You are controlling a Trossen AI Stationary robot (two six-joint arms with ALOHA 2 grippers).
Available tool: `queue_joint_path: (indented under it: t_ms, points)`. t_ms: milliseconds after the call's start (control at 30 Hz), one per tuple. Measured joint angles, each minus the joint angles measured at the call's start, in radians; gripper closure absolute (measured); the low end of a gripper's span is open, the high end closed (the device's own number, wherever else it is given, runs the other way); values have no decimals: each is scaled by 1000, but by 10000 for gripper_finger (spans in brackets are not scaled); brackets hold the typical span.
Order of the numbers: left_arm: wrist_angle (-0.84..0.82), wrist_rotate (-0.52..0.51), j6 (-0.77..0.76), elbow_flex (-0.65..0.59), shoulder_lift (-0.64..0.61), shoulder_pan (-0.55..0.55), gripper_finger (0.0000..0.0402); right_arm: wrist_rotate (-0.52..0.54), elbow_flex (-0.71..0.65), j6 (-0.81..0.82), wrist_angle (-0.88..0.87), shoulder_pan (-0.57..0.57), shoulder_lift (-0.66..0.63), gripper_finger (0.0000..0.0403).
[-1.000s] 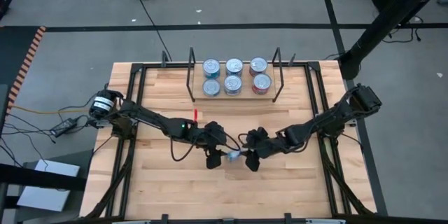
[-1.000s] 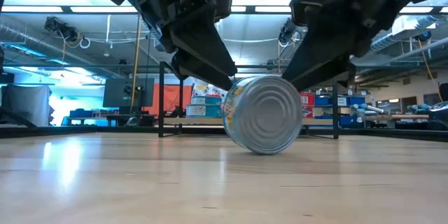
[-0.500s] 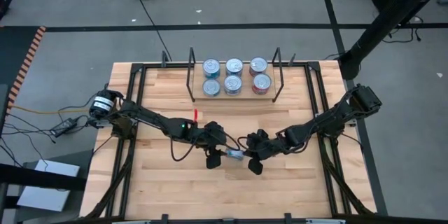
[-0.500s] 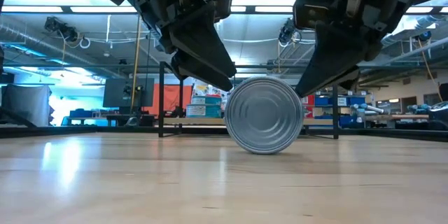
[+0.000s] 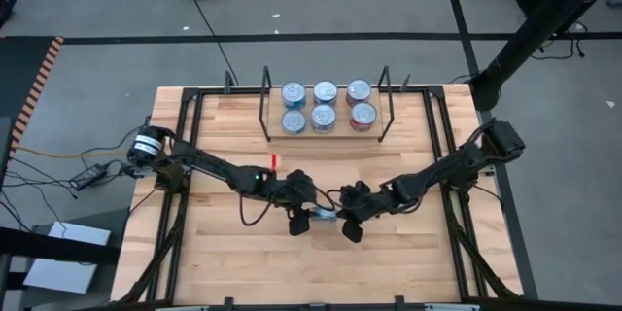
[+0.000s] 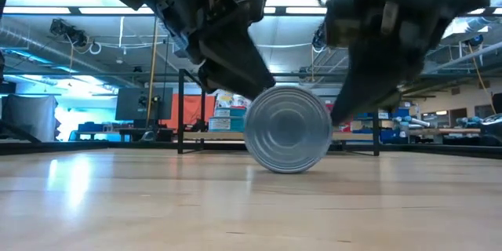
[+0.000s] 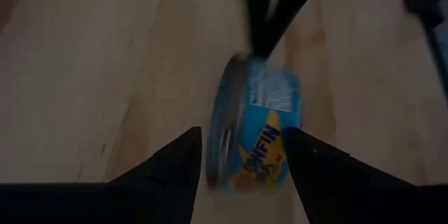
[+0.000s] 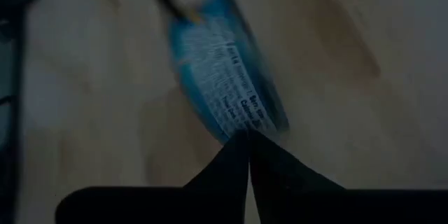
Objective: Stack canned seafood by type on shelf
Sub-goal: Stack the yellow-blue tuna can on top of the yellow-blue tuna can on the shelf
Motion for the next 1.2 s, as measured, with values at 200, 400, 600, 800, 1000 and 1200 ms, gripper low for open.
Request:
queue_joint_path:
  t_ms: [200, 400, 600, 800, 1000, 1200]
  points:
    - [49, 32, 6, -1, 21, -18, 193, 89, -3, 126, 14, -1, 65, 378]
    - [35, 2, 85, -3, 21, -47, 203, 162, -3, 154, 16, 6, 19, 378]
    - [-77, -61, 159, 48, 20, -52, 263, 169, -2, 108, 41, 16, -31, 378]
    - [-247, -204, 328, 171, 19, -52, 350, 172, -2, 79, 60, 27, -57, 378]
    - [-261, -190, 335, 223, 17, -39, 379, 176, -2, 79, 62, 28, -55, 378]
    - [-276, -232, 138, 148, 17, 9, 384, 202, -2, 55, 62, 4, -54, 378]
